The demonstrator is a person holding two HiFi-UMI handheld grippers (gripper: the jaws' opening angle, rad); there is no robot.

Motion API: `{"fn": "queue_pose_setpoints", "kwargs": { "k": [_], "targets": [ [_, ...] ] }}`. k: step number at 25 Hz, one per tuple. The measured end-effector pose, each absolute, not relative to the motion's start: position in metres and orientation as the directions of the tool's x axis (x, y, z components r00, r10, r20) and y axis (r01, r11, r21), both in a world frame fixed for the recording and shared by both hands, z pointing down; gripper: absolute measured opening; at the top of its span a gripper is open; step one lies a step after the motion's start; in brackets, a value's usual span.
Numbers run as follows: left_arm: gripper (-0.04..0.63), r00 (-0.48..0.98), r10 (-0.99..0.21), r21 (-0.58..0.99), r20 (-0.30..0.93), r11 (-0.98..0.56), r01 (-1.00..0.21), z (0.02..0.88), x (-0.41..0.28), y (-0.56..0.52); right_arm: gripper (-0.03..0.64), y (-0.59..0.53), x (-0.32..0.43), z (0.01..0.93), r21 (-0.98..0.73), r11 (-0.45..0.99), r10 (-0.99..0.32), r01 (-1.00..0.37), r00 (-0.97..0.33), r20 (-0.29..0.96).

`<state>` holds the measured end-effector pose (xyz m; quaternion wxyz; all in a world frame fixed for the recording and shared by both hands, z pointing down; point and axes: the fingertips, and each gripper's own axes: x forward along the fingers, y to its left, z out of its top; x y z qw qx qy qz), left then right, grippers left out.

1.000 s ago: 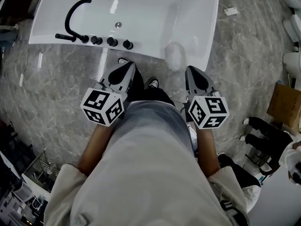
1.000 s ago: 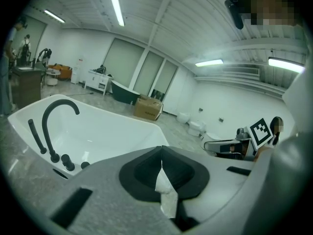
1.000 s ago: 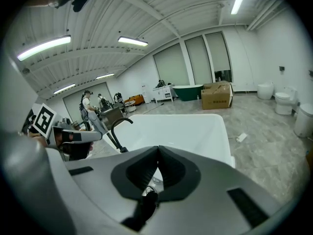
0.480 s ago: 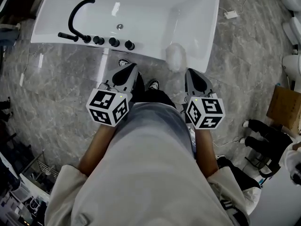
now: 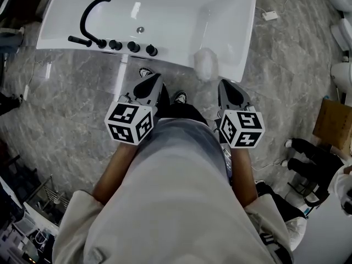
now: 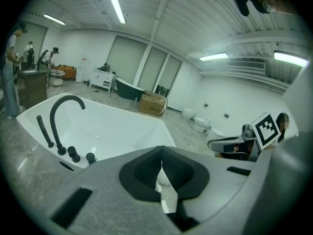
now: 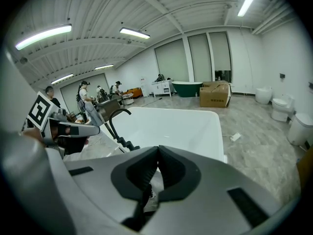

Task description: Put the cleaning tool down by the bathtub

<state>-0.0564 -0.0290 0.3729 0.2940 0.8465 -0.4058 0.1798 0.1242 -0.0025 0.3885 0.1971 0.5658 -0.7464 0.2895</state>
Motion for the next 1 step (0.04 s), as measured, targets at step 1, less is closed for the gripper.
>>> {"fn": "queue_pose_setpoints", "kwargs": {
  "k": [1],
  "targets": [
    [0.009, 0.608, -0.581, 0.351, 0.542, -0.501, -0.791, 0.3725, -0.0553, -0.0283, 0.011, -0.0024, 0.1250, 0.3882, -0.208, 0.194, -0.730, -0.959, -0.282, 0.622]
  ]
}}
